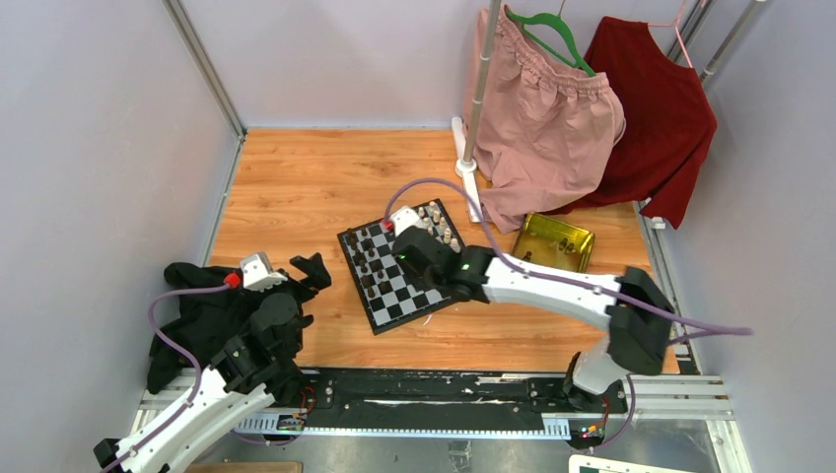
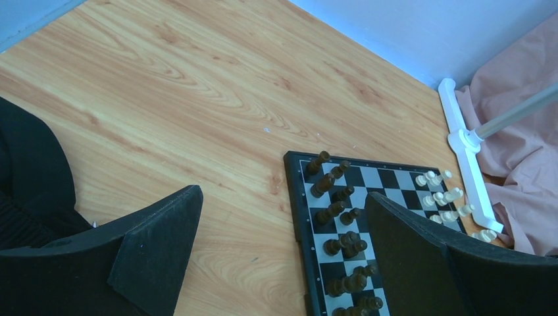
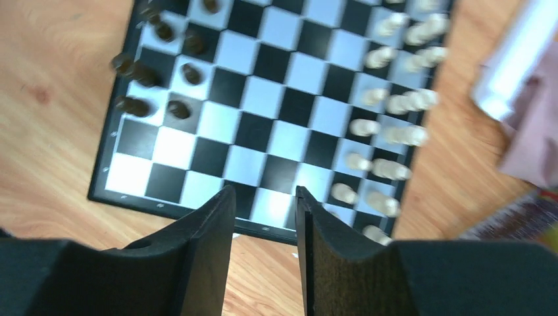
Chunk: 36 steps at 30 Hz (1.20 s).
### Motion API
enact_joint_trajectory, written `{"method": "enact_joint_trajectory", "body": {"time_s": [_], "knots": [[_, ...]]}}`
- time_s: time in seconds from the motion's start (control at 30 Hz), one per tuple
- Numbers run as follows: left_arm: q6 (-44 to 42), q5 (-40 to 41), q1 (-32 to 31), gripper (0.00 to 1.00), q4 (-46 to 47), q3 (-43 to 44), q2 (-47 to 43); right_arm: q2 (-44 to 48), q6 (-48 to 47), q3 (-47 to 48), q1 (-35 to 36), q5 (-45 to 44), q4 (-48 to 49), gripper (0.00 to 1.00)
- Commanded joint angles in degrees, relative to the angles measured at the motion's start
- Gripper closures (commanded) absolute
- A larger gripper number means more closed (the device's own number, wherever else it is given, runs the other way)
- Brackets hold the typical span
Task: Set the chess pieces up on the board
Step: Pick up the chess piece from the storage box.
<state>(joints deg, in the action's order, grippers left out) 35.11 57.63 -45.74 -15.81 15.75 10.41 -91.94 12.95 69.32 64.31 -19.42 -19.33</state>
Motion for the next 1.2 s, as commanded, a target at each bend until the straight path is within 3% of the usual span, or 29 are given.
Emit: {"method": "enact_joint_trajectory", "body": {"time_s": [0.0,0.27,0.53,0.83,1.17], "knots": [[-0.01,0.51,-0.06,0.00,2.81,1.54,1.19,8.56,3.68,-3.76,-5.65,-11.10,-4.18,0.57],[-0.11,-0.77,-0.06,0.00,4.99,0.93,2.66,21.95,10.35,-14.89,-29.30,-14.26,-4.53,0.54],[0.06,-2.08,-0.06,0.00,7.56,0.47,5.57,21.07,9.88,-19.57,-48.09,-11.13,-1.40,0.53],[-0.47,-2.25,-0.06,0.00,8.92,0.29,6.67,13.44,9.63,-20.51,-57.48,-6.38,2.68,0.54],[-0.57,-2.53,-0.06,0.00,10.62,0.36,9.10,9.01,9.99,-21.15,-63.12,-1.11,6.34,0.55]]}}
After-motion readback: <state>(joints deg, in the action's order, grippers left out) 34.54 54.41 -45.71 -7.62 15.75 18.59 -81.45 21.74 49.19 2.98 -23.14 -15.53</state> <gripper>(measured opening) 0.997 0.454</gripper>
